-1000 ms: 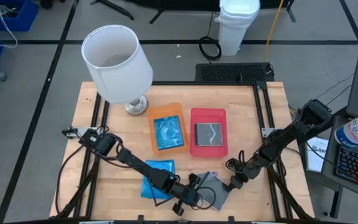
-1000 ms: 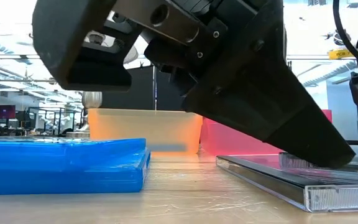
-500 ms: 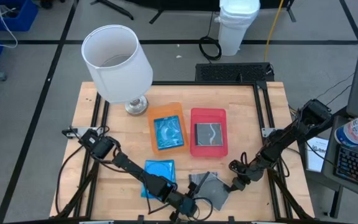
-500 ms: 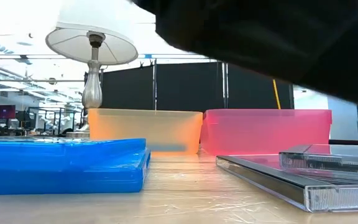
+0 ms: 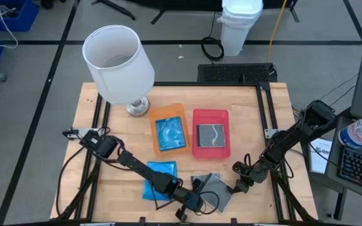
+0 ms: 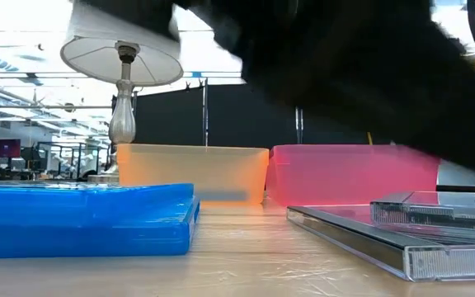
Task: Pick & place jewel cases by type
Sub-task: Put the black CD case into the pink bin
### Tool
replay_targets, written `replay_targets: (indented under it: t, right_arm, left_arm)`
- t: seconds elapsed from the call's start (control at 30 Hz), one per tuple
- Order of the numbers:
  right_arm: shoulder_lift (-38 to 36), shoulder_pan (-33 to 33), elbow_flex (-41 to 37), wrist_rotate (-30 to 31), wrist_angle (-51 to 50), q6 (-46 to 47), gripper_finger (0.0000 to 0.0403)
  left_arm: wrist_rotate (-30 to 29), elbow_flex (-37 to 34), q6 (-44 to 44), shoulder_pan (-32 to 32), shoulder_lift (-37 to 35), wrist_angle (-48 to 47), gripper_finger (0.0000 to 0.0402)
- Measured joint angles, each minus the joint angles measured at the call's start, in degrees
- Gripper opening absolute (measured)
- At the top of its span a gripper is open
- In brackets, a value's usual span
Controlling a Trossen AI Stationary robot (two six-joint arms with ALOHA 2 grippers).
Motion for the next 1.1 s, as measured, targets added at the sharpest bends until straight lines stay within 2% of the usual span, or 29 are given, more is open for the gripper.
replay_targets:
  t: [0.13,0.53,1.1]
  right_arm:
    - [0.0,0.0,0.0,0.1,-0.5,-0.2,0.0171]
    - [0.0,0.0,0.0,1.9,-0.3,-1.6,0.0171]
    - [0.1,0.0,0.0,6.4,6.9,-8.5,0.0171]
  left_arm:
    - [0.9,0.0,0.4,0.2,2.2,0.7,0.0008]
    - [0.8,0.4,0.7,1.6,2.5,4.1,0.0005]
    - [2.0,0.6,0.1,3.9,4.3,7.0,0.0004]
